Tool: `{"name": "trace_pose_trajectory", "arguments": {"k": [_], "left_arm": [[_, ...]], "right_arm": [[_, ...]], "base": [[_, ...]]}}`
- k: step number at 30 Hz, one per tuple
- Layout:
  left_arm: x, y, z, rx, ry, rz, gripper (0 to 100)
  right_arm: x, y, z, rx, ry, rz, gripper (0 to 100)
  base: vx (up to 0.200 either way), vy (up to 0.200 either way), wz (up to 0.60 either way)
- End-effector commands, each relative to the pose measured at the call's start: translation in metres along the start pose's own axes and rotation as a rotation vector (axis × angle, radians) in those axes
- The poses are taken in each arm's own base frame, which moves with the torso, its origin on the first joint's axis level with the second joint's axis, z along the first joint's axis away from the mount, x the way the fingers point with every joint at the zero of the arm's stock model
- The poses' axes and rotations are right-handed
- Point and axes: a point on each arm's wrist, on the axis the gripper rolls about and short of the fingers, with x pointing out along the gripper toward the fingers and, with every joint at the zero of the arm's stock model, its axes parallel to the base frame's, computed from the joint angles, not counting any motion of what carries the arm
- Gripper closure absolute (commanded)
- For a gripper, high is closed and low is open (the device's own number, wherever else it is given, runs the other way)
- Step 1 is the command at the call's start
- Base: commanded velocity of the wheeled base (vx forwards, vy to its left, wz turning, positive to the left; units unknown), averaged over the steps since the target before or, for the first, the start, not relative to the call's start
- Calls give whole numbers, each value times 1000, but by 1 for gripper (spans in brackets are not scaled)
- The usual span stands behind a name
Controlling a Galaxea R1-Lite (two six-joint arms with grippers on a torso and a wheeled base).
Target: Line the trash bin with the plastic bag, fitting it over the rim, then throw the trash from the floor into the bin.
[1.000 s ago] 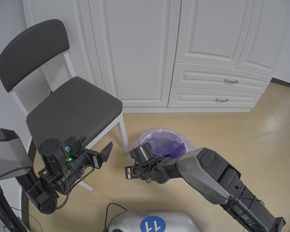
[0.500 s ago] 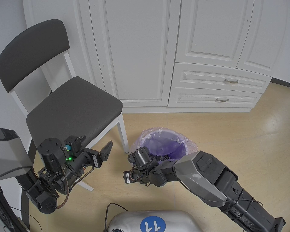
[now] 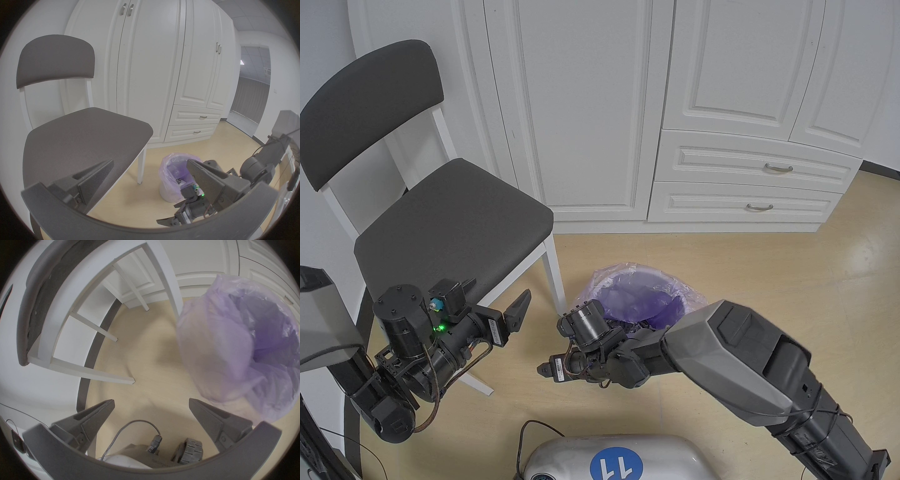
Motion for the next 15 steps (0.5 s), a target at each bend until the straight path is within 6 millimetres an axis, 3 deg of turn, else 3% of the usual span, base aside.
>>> {"name": "trace_pose_trajectory", "arguments": {"k": [1,3,5,6,7,9,15], "left_arm": [[-7,0,11,-3,-39,-4,0],[-8,0,13,-2,-48,-6,0],[-9,-1,13,-2,-48,-8,0],[-9,-1,13,-2,-46,-9,0],[-9,-1,13,-2,-46,-9,0],[-10,-2,12,-2,-43,-14,0],[-9,-3,11,1,-37,-20,0]], "right_arm": [[-64,18,20,-11,-61,40,0],[-84,18,20,-13,-92,51,0],[-90,16,19,-15,-101,52,0],[-105,12,15,-18,-124,58,0],[-105,12,15,-18,-124,58,0],[-130,5,7,-14,-156,50,0],[-157,-18,-1,25,-244,-29,0]], "base": [[0,0,0],[0,0,0],[0,0,0],[0,0,0],[0,0,0],[0,0,0],[0,0,0]]}}
